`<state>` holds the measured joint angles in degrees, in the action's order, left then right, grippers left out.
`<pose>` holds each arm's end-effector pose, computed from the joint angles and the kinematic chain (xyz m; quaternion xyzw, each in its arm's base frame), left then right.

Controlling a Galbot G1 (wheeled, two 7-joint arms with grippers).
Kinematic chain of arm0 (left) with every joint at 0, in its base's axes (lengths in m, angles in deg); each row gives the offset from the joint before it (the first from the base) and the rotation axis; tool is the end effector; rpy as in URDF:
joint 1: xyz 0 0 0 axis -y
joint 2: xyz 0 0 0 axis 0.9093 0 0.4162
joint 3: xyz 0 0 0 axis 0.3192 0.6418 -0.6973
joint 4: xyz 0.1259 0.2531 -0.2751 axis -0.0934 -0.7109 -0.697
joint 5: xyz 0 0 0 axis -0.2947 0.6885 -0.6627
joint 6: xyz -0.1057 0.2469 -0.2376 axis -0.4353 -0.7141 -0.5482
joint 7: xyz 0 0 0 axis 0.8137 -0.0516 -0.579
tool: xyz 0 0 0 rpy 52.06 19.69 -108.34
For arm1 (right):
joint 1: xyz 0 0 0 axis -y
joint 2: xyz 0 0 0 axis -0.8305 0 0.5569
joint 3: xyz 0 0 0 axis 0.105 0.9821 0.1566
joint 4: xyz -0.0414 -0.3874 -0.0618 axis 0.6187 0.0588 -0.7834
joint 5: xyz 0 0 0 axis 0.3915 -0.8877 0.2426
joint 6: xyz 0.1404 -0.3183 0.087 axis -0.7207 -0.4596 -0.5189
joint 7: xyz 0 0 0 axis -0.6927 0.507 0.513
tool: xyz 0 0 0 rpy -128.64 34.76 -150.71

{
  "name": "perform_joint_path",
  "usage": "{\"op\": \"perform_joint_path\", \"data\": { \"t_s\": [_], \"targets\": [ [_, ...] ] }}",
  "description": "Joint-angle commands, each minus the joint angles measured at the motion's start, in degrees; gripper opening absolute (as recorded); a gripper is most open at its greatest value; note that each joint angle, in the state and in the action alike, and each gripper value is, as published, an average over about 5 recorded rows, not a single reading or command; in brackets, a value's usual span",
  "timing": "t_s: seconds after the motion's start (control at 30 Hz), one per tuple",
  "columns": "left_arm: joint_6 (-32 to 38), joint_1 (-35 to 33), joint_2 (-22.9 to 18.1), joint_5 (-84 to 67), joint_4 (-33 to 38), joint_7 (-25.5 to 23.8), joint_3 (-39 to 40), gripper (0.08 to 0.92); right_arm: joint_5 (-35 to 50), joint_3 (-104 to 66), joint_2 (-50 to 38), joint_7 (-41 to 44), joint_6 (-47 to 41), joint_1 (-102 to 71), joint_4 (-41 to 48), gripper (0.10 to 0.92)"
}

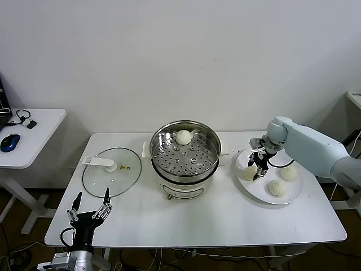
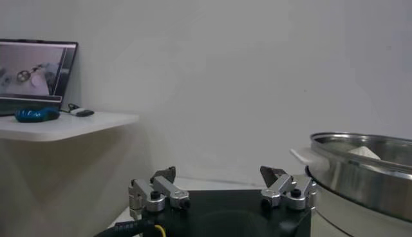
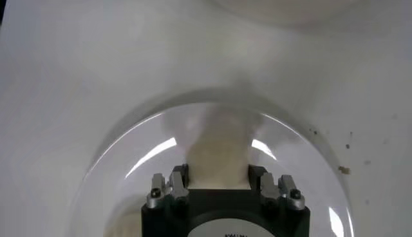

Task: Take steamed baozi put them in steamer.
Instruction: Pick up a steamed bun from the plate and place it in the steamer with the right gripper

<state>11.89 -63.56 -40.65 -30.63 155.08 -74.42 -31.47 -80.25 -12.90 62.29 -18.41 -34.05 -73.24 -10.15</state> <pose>0.1016 0.0486 -0.3656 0.0604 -0.9971 0.0351 0.0298 0.6254 -0.1899 -0.2177 0.5598 -0.4869 0.5227 0.4199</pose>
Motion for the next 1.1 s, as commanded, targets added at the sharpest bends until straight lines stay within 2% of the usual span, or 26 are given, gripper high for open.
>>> {"op": "perform_joint_path", "data": {
  "t_s": [0.03,0.27,0.6,0.8,1.1],
  "targets": [
    [-0.1,0.0,-0.1,0.2,0.1,0.0,0.2,0.823,2.5,8.4,-2.3,0.9,3.3,12.5,-9.0,0.602],
    [0.0,-0.1,-0.1,0.4,0.2,0.0,0.3,0.823,7.0,16.9,-1.7,1.8,5.9,27.0,-15.2,0.609],
    [-0.1,-0.1,-0.1,0.8,0.5,0.0,0.6,0.823,23.5,24.5,4.7,2.6,2.2,38.7,-16.4,0.611],
    [-0.2,0.1,-0.1,1.0,0.6,0.0,0.7,0.823,30.2,24.7,11.8,2.6,-3.4,39.3,-13.8,0.611],
    [-0.1,-0.1,0.0,1.3,1.5,0.0,0.7,0.823,30.6,22.0,26.5,1.8,-7.6,31.7,-3.1,0.619]
  ]
}}
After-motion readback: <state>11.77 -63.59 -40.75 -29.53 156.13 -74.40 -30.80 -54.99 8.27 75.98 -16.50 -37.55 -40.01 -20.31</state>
